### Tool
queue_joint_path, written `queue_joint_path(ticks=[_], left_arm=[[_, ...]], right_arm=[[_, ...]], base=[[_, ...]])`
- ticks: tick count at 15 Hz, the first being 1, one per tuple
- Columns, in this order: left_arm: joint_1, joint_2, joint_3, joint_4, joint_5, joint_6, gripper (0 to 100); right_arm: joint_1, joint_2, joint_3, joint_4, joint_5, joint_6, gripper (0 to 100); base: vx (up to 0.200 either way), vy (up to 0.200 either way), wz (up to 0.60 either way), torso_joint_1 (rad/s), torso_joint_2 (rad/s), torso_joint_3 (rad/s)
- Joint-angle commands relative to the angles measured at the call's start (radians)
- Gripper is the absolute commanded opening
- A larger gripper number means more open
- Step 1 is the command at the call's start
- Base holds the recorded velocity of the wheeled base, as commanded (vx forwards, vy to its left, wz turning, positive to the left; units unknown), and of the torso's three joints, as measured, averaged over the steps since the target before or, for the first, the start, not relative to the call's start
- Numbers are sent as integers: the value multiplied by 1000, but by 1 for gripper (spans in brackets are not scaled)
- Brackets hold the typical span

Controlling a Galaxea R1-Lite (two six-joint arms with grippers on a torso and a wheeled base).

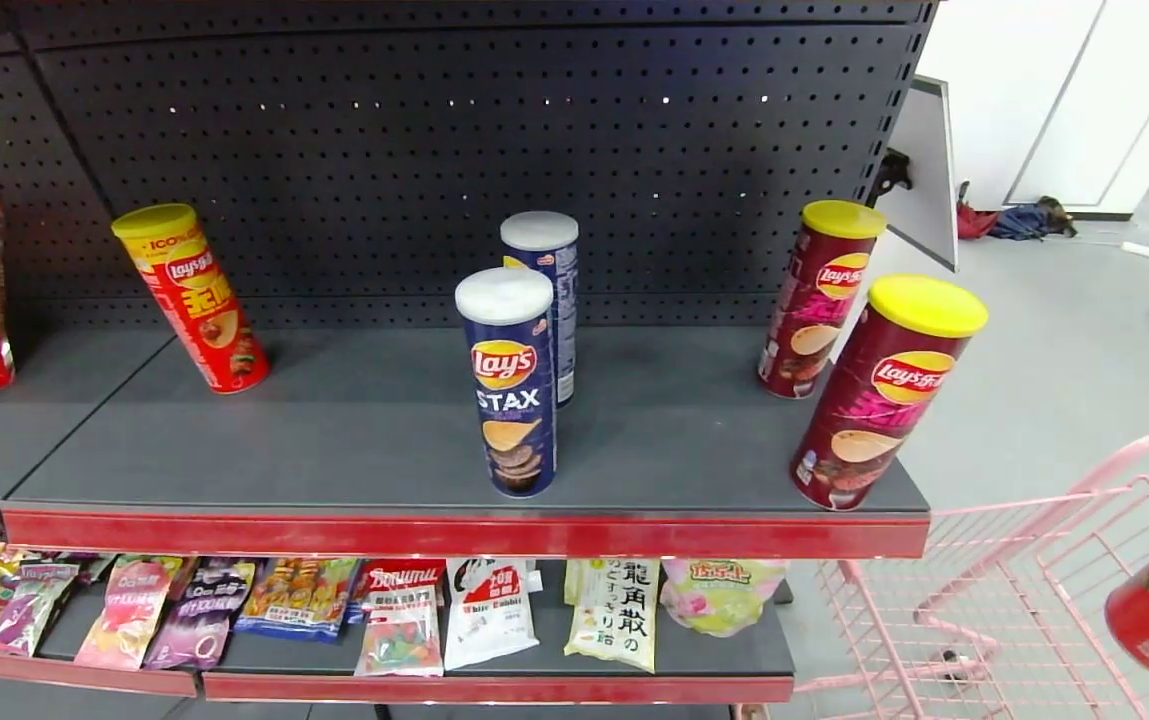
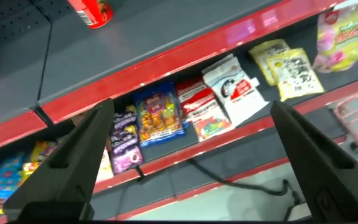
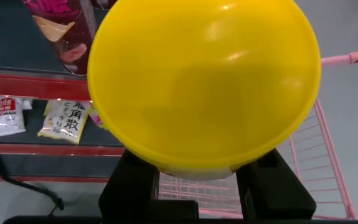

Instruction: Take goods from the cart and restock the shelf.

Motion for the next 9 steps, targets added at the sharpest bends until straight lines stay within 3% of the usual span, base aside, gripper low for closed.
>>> queue_joint_path(ticks=[1, 7, 9], left_arm=[[1, 1, 1, 1, 3, 19, 100], [1, -19, 17, 1, 4, 20, 100], [1, -44, 21, 4, 4, 20, 100]], right_arm=[[-1, -41, 28, -1, 2, 19, 0], [-1, -64, 43, 2, 0, 35, 0], [-1, -66, 52, 0, 0, 35, 0]], base=[[0, 0, 0, 0, 0, 0], [0, 0, 0, 0, 0, 0], [0, 200, 0, 0, -5, 2]])
